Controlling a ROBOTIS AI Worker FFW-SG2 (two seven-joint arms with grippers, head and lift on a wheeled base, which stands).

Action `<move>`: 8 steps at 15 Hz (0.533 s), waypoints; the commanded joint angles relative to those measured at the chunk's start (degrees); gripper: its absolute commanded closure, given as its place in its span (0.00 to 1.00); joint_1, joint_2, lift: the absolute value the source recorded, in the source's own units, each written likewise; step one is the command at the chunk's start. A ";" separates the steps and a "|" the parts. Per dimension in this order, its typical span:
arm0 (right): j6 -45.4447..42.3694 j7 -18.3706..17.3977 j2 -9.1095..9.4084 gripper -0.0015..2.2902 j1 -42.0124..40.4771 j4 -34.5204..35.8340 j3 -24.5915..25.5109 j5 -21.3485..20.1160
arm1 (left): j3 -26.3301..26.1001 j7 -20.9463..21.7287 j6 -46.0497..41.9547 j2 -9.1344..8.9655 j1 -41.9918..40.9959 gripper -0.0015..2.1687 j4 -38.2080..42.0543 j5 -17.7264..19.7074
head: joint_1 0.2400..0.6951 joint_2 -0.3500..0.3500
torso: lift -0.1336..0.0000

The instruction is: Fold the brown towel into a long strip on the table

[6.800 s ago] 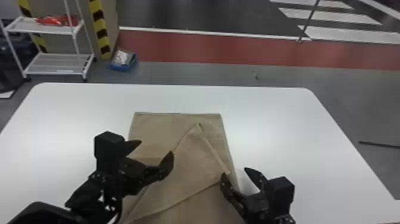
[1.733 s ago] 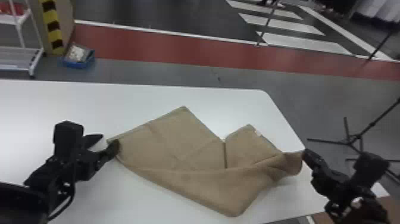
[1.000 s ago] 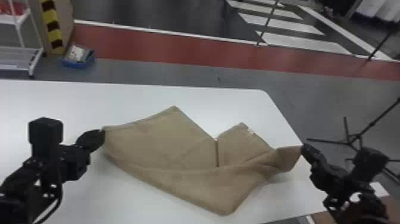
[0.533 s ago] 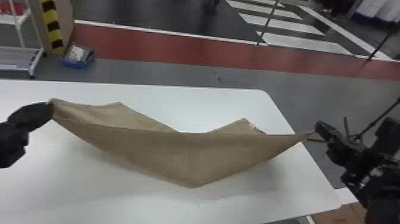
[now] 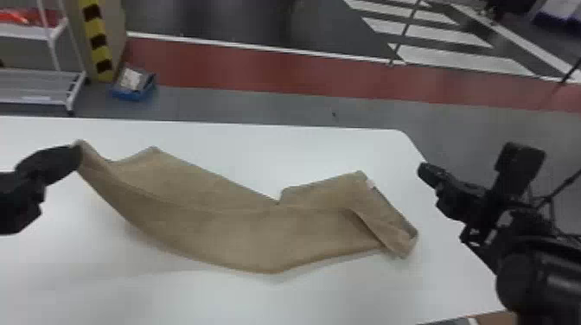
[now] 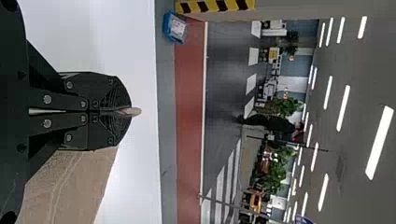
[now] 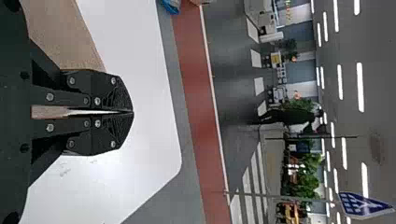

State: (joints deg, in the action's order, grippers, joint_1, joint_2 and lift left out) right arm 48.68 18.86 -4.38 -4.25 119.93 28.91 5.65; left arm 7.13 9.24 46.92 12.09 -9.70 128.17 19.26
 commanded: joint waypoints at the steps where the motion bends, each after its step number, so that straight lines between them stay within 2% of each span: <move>1: 0.50 1.27 1.21 0.19 -2.79 -0.57 -2.01 -0.12 | 0.17 0.34 -1.08 0.04 0.38 0.80 -2.23 -0.10 | 1.00 0.18 | 0.08; 4: -6.18 2.76 4.03 0.19 -11.13 1.54 -2.19 0.50 | 0.17 0.69 -1.95 0.65 0.73 0.80 -3.72 -0.10 | 1.00 0.23 | 0.08; 8: -10.04 5.40 4.43 0.16 -19.66 5.05 -1.13 1.20 | -0.63 1.13 -3.36 0.57 1.61 0.80 -5.30 0.07 | 1.00 0.26 | 0.08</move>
State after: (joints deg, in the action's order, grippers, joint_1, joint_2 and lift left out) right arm 40.66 23.92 -0.05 -21.02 123.99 27.64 6.79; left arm 6.85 10.38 44.41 12.68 -8.23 123.39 19.26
